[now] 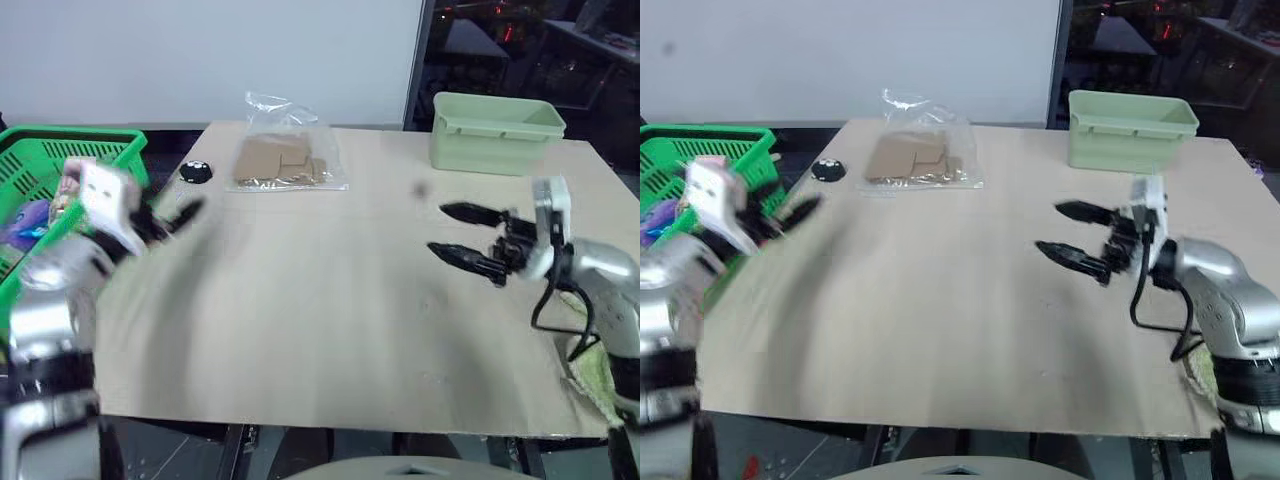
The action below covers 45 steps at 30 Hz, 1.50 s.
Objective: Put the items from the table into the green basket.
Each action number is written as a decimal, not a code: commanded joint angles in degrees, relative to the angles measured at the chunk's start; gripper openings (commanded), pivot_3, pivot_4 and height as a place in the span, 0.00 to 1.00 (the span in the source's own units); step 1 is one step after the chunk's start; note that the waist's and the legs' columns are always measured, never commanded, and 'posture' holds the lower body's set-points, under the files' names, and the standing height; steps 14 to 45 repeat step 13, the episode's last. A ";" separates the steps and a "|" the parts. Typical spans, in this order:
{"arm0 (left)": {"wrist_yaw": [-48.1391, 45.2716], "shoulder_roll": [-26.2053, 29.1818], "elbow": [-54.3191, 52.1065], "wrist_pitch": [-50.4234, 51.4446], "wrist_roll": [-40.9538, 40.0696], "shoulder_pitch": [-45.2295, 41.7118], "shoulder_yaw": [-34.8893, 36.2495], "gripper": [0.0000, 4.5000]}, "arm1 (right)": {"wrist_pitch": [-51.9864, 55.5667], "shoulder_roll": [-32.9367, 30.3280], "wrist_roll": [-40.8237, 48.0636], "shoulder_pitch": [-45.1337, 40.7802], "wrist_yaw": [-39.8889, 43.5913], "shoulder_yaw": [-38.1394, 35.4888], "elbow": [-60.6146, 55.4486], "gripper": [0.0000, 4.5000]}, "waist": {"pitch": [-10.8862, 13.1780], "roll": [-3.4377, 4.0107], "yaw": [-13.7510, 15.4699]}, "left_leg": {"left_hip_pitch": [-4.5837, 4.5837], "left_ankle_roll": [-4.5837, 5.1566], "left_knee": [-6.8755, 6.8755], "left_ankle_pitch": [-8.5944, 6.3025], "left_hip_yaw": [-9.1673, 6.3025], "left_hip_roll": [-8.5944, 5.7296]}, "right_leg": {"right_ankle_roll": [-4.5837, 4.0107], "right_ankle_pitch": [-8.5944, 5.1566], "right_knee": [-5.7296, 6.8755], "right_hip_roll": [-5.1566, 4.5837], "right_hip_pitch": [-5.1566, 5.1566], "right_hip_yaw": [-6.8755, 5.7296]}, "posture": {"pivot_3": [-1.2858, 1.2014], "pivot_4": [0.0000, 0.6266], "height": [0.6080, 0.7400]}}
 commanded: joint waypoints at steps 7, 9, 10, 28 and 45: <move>4.06 -5.81 -20.00 0.55 4.95 18.64 -9.47 0.80 | -14.79 0.20 -8.79 11.10 2.40 -2.98 5.49 1.00 | -0.30 0.82 -0.01 | 0.89 0.00 0.01 0.01 0.32 -0.02 | -0.18 -0.40 -0.01 0.25 0.68 0.15 | 0.53 0.00 1.00; 3.35 -6.11 -19.12 -0.52 6.21 20.93 -10.51 0.80 | -17.68 0.27 -11.10 12.45 2.94 -2.16 7.15 1.00 | -0.29 0.84 -0.05 | 0.92 0.00 0.00 0.00 0.30 -0.01 | -0.16 -0.41 -0.04 0.32 0.65 0.20 | 0.53 0.00 1.00; 2.59 -6.09 -18.90 -0.73 6.09 21.74 -10.65 0.80 | -18.53 0.29 -11.91 12.92 3.06 -1.90 7.64 1.00 | -0.30 0.86 -0.07 | 0.95 -0.01 0.00 0.00 0.31 -0.01 | -0.17 -0.41 -0.05 0.32 0.63 0.22 | 0.53 0.00 1.00; 2.00 -6.09 -19.32 -1.60 6.26 22.11 -10.25 0.80 | -19.18 0.60 -12.20 13.19 3.06 -1.84 8.07 1.00 | -0.30 0.88 -0.06 | 0.93 -0.02 0.00 0.00 0.34 -0.01 | -0.17 -0.41 -0.12 0.30 0.61 0.25 | 0.53 0.00 1.00; 2.00 -6.09 -19.32 -1.60 6.26 22.11 -10.25 0.80 | -19.18 0.60 -12.20 13.19 3.06 -1.84 8.07 1.00 | -0.30 0.88 -0.06 | 0.93 -0.02 0.00 0.00 0.34 -0.01 | -0.17 -0.41 -0.12 0.30 0.61 0.25 | 0.53 0.00 1.00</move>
